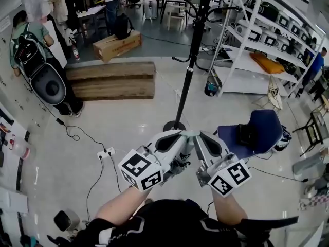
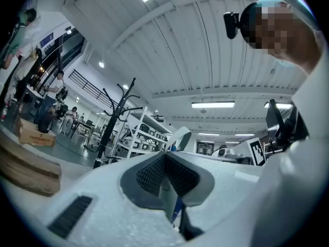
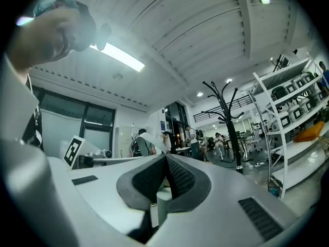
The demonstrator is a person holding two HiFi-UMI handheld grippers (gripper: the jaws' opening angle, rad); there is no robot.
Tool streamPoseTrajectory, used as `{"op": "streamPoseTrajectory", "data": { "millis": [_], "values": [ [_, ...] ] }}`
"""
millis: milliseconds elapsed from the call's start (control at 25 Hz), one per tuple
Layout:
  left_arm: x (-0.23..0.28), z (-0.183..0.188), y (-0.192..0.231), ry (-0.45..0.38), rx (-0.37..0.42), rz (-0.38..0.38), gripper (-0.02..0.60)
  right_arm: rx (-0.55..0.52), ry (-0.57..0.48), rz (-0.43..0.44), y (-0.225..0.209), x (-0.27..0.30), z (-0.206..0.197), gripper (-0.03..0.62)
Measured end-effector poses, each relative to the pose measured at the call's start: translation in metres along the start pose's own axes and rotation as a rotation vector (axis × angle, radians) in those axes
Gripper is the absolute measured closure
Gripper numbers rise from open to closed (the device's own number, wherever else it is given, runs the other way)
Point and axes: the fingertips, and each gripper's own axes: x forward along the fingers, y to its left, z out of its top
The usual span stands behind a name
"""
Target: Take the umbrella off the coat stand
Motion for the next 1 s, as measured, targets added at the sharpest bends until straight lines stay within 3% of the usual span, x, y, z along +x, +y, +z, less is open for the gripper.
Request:
{"op": "streamPoseTrajectory", "data": {
  "millis": [280, 520, 1000],
  "values": [
    [-0.008, 0.008, 0.013, 0.013, -0.013, -0.062, 0.571, -0.032, -0.006, -0.061, 0.008, 0.015, 0.001, 0.586],
    [-0.013, 0.008, 0.047, 0.01, -0.011, -0.067, 0.571, -0.029, -0.016, -0.085, -0.001, 0.04, -0.007, 0.586],
    [0.042, 0.026, 0.099, 0.023, 0.05, -0.042, 0.571, -0.021, -0.066, -0.003, -0.051, 0.094, 0.003, 0.586]
  ]
}}
